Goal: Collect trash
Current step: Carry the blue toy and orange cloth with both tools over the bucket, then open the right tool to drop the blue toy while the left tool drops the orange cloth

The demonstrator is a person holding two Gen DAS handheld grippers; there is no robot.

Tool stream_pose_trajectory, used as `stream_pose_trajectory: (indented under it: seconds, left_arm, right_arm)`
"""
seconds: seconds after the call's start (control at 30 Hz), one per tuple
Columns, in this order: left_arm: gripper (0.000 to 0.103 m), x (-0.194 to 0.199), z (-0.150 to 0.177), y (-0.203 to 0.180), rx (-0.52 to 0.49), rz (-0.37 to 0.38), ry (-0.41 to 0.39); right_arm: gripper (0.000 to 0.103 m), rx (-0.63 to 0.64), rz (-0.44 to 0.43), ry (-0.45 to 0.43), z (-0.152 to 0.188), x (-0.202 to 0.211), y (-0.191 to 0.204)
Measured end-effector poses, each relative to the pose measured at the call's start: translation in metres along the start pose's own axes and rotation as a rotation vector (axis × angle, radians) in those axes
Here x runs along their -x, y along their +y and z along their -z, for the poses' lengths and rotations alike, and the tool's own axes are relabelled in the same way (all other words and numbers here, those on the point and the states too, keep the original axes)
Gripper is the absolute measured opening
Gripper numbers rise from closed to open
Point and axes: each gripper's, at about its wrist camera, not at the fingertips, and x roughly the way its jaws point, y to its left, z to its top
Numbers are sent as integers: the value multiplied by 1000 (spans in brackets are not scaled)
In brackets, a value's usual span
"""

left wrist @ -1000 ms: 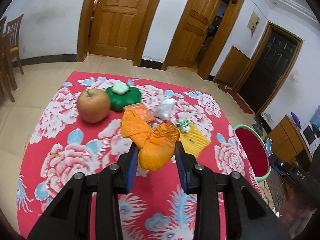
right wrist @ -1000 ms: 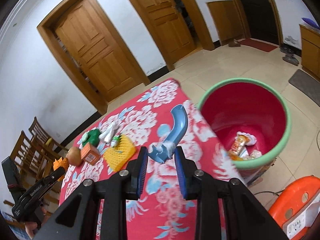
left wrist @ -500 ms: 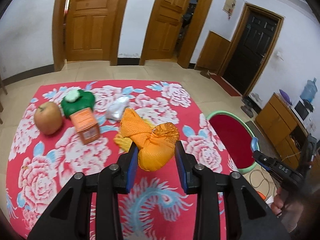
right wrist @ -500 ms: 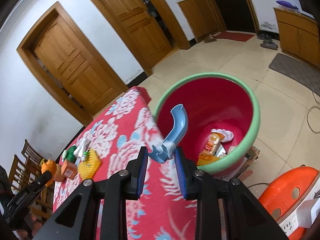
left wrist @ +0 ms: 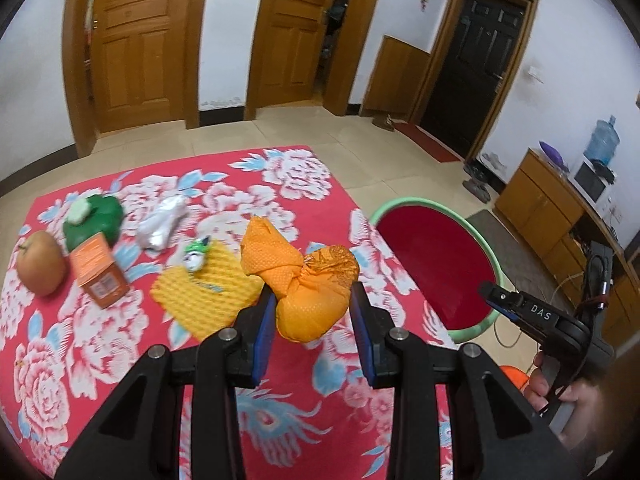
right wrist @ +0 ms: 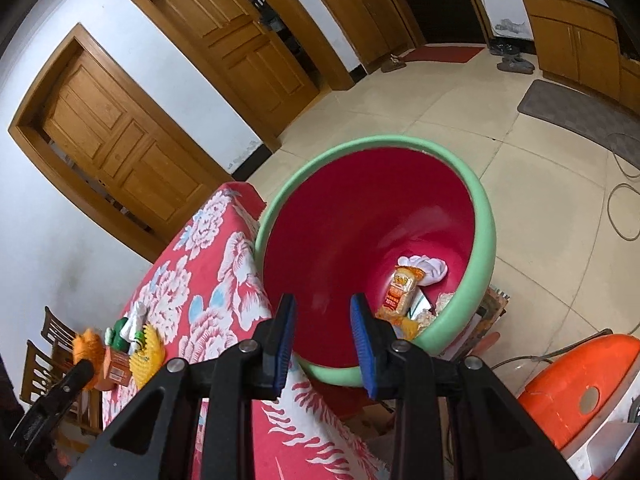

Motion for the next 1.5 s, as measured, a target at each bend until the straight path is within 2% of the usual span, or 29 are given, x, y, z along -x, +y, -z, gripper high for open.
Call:
stream_pose_trajectory:
  seconds: [0.3,0.63,0.9,0.97,1.03,1.1,1.27,1.5]
  left_arm:
    - [36,-35,-5,-47,-112,58,42]
    - [36,-82,-12,-96,-206,82,106]
    - [36,-123,-17,-128,-301,55,146]
    - [43,-127,-18,-131,-303,49,150]
    - [59,-128,-19,-132,-294,27,151]
    - [65,-125,-20,-132,-290,13,138]
    - [70,-118,-18,-131,-284,-4,126]
    - [70,-97,-16,-119,-244,8,106]
  right_arm:
    - [40,29,33,-68,-3,30,0]
    - [61,-19,70,-128,-8,54,-21]
    - [63,-102,86,-122,-10,52,-54]
    - [64,-115,88,-119,-9,52,-59]
    - [65,-123,88,-116,-8,51,-62]
    - [67,-126,88,-113,-7,51,-65]
    - [67,-129,73,-99,-4,50,-65]
    - [67,-102,54,-98,-1,57,-51]
